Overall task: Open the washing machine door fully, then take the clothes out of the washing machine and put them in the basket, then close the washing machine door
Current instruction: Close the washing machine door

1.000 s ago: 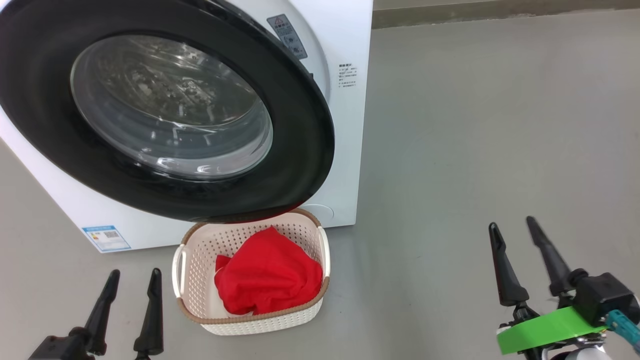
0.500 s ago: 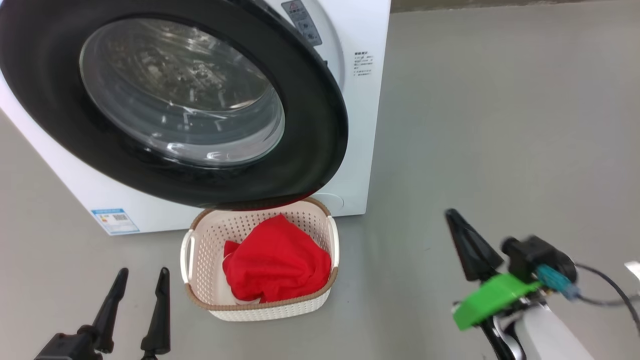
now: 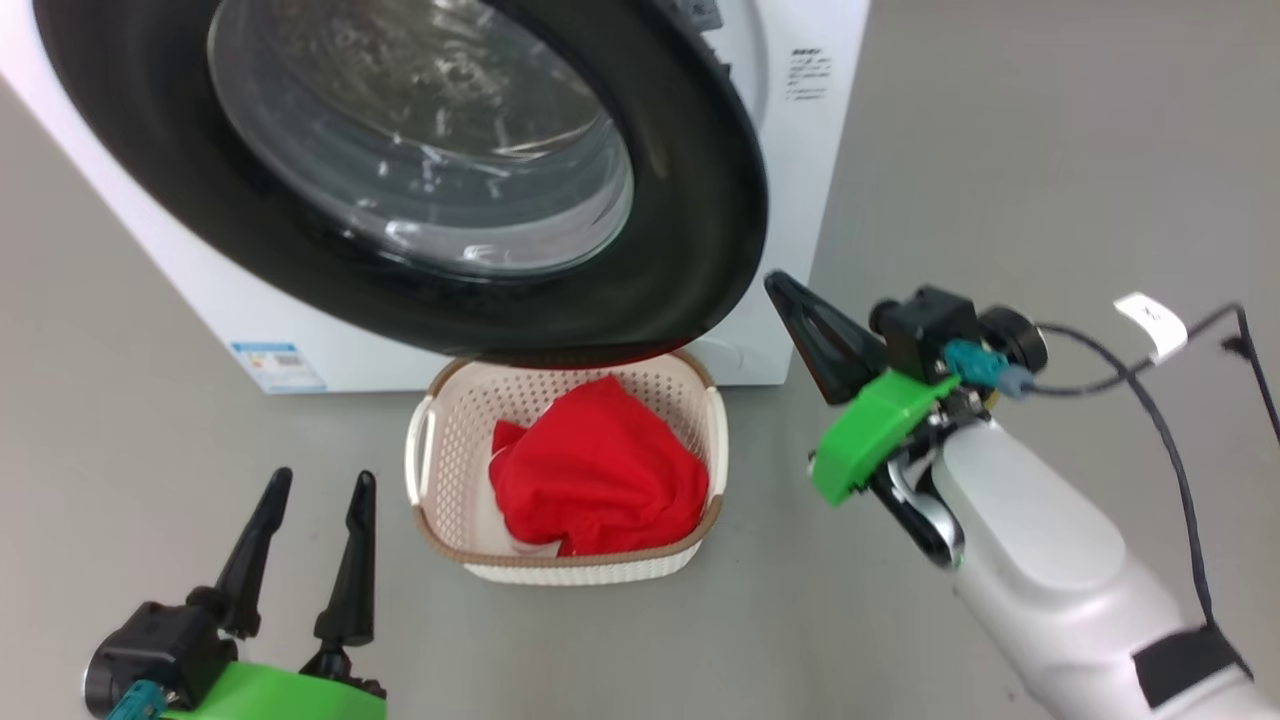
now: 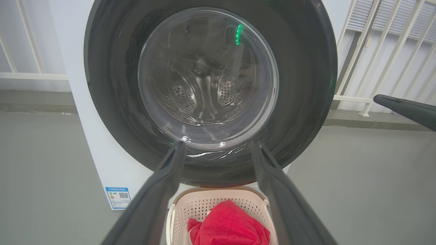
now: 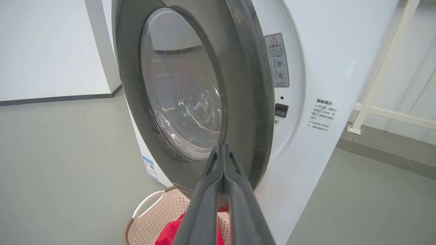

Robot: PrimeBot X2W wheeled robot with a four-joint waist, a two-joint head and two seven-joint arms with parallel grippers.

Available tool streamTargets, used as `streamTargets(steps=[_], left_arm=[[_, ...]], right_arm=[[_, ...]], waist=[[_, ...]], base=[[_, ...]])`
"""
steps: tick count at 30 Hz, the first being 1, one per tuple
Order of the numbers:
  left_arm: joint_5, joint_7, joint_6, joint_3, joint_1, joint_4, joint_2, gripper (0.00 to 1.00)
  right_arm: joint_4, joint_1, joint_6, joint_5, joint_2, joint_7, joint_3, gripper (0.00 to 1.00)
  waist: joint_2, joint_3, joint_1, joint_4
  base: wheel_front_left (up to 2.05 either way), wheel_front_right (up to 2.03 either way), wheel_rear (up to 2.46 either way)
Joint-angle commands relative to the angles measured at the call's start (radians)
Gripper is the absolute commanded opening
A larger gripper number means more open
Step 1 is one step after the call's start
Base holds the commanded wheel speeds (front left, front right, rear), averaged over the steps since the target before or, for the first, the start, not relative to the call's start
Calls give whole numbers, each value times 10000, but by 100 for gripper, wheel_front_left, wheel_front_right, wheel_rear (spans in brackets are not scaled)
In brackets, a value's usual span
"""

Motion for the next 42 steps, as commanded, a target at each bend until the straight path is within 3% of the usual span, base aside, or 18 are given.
streamTargets(steps=[1,10,24,35,42], left_arm=[[95,-91,-55,282,-382,-202,135,100],[101,-91,-55,40,-845,-264,-26,100],[-83,-91,-56,-275,-1594,-183,-47,100],[-309,-91,-56,-887,-2347,-96,-71,100],[-365,-91,-56,-1050,-2479,41,-91,100]], right_arm=[[-33,-456,63,214,152,-63,293,0],[894,-2303,63,952,-327,-63,1034,0],[1165,-3848,63,1344,-1101,-63,1233,0],[1018,-5297,63,872,-1513,-63,774,0],[889,-5543,63,-257,-1268,-63,-709,0]], waist=[[-1,400,0,389],[-1,1317,0,993],[-1,2334,0,1578],[-1,3221,0,1831],[-1,3411,0,1839]], base=[[0,0,0],[0,0,0],[0,0,0],[0,0,0],[0,0,0]])
